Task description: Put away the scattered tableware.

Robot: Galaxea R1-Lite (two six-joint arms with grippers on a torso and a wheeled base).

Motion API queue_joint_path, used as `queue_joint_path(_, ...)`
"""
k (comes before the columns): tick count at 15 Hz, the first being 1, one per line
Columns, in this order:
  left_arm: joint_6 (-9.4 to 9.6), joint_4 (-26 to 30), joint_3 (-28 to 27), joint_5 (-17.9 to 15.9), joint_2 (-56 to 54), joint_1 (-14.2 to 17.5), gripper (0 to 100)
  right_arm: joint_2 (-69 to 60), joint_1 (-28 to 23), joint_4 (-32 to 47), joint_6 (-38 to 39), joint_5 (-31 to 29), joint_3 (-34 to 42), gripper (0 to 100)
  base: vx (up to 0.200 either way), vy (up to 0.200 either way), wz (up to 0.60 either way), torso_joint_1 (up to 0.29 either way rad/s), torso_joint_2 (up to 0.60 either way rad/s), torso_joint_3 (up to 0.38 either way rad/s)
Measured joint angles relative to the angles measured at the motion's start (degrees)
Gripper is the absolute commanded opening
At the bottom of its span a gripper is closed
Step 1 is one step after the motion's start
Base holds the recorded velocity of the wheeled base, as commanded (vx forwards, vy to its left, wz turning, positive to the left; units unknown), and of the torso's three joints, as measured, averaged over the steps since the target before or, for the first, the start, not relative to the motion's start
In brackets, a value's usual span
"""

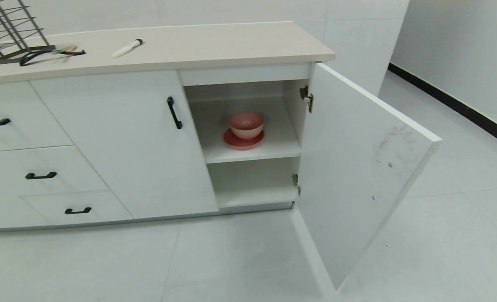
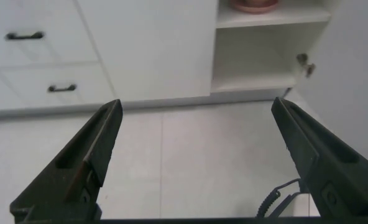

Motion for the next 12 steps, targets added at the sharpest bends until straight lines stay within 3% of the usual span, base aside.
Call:
queue_joint_path(1, 0.02, 0.0, 0.0, 0.0, 0.0, 0.0, 100, 0.0, 0.0, 0.0, 0.0, 0.0, 0.0, 0, 0.0, 0.0, 0.0, 0.0, 0.0, 0.0)
queue_joint_path(6, -0.02, 0.0, 0.0, 0.0, 0.0, 0.0, 100, 0.0, 0.0, 0.0, -0.1, 0.1, 0.0, 0, 0.0, 0.0, 0.0, 0.0, 0.0, 0.0)
queue_joint_path(9, -1.0, 0.0, 0.0, 0.0, 0.0, 0.0, 100, 0.0, 0.0, -0.5, -0.7, 0.3, 0.0, 0, 0.0, 0.0, 0.0, 0.0, 0.0, 0.0)
queue_joint_path(12, -0.87, 0.0, 0.0, 0.0, 0.0, 0.0, 100, 0.6, 0.0, -14.9, -2.5, 4.9, -0.2, 0, -0.067, 0.0, 0.0, 0.002, 0.0, 0.002)
